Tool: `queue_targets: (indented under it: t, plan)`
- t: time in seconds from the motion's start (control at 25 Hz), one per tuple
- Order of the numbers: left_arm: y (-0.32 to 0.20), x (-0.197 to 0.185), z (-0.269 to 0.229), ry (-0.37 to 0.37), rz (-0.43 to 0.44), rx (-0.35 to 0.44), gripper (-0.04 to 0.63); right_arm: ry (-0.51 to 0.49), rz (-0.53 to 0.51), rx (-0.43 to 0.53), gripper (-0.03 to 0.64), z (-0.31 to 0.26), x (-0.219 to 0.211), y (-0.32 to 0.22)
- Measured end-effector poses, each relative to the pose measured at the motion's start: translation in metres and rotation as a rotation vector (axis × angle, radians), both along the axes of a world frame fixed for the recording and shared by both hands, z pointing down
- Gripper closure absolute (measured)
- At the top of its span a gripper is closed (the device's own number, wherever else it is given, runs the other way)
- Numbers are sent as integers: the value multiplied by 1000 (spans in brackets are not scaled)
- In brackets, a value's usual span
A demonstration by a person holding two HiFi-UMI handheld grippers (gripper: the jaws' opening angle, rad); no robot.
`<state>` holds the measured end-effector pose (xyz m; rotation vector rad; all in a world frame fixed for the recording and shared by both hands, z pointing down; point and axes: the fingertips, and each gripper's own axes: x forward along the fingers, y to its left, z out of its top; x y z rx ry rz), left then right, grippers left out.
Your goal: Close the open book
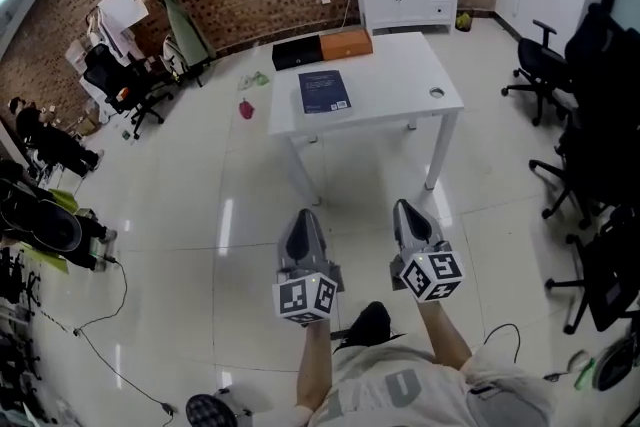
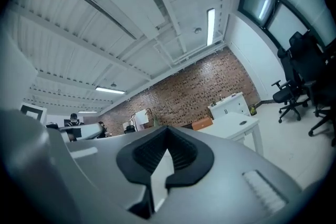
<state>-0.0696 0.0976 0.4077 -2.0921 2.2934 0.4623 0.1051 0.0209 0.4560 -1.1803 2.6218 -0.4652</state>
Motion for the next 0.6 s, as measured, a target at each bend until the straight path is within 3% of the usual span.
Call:
queue_targets:
  t: [0.24,0.6]
  plan:
    - [42,26,4,12,33,-29,580,51,4,39,615,-18,7,57]
    - [76,51,-7,-40,105,-32,580,65,27,59,615,-32,14,105]
